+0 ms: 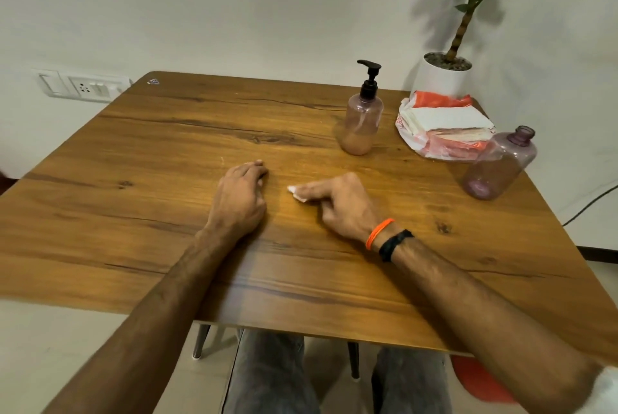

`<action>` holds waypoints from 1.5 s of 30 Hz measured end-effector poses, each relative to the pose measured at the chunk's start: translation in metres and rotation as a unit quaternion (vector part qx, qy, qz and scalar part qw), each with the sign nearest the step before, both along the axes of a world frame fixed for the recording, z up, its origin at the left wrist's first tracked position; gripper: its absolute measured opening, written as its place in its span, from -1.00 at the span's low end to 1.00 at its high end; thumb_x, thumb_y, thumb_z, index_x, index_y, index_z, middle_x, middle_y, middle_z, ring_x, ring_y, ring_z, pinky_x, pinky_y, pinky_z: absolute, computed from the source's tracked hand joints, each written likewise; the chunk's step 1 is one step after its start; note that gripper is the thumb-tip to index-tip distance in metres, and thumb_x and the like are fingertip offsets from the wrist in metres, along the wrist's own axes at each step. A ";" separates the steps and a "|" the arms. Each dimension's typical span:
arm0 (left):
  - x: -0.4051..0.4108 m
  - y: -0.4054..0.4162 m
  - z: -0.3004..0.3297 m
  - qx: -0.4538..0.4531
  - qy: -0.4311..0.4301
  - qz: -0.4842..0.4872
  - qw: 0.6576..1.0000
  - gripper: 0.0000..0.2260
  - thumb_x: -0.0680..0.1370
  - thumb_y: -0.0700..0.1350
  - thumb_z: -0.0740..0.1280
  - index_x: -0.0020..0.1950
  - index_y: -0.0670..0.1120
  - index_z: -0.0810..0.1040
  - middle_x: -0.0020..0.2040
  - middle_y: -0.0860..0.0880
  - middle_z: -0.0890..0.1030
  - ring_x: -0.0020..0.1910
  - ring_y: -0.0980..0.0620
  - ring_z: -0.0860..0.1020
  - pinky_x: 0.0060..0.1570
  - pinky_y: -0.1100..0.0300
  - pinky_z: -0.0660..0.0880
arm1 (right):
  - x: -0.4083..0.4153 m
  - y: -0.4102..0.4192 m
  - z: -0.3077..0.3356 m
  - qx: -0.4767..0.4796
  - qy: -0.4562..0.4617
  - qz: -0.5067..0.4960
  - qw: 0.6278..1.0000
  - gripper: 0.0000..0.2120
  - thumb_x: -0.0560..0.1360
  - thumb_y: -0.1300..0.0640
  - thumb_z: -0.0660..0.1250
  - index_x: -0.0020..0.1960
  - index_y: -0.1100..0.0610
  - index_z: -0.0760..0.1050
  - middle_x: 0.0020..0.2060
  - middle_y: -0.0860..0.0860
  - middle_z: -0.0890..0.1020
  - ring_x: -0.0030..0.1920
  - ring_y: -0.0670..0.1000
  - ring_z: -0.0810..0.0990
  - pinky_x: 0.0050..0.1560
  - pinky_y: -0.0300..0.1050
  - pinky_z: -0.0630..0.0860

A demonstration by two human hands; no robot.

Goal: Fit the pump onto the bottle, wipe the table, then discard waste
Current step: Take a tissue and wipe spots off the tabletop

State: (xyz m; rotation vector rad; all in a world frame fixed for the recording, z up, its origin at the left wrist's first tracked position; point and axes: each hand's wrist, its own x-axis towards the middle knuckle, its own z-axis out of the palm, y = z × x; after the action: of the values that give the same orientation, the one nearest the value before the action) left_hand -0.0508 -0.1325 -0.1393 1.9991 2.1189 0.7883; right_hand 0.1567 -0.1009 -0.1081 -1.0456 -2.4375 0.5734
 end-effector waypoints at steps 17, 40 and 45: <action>-0.014 -0.011 0.002 0.000 0.018 0.031 0.999 -0.66 0.59 -0.22 0.18 0.35 -0.20 0.49 0.41 -0.15 0.46 0.39 -0.14 0.39 0.41 -0.03 0.26 | -0.022 0.013 -0.012 0.018 -0.072 0.127 0.989 -0.44 0.34 0.50 0.22 0.25 0.13 0.59 0.28 0.01 0.57 0.34 -0.06 0.49 0.43 -0.19 0.32; -0.012 -0.017 0.003 -0.002 0.009 0.035 0.999 -0.65 0.59 -0.24 0.16 0.36 -0.19 0.49 0.41 -0.13 0.47 0.39 -0.12 0.38 0.43 0.02 0.24 | -0.004 -0.023 0.001 -0.006 -0.031 0.245 0.969 -0.45 0.28 0.54 0.22 0.13 0.14 0.66 0.14 0.02 0.66 0.23 -0.11 0.58 0.33 -0.26 0.42; -0.014 -0.030 0.002 -0.006 -0.009 0.013 1.000 -0.65 0.57 -0.29 0.18 0.35 -0.22 0.49 0.40 -0.15 0.47 0.39 -0.13 0.39 0.44 0.10 0.20 | -0.010 0.006 0.005 -0.016 0.042 0.051 0.998 -0.47 0.35 0.50 0.18 0.15 0.09 0.65 0.14 -0.05 0.65 0.25 -0.15 0.56 0.37 -0.24 0.39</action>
State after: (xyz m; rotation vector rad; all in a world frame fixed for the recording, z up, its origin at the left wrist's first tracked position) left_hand -0.0646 -0.1624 -0.1370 1.9550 2.1401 0.7931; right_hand 0.1471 -0.0948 -0.1029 -0.8952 -2.4248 0.6787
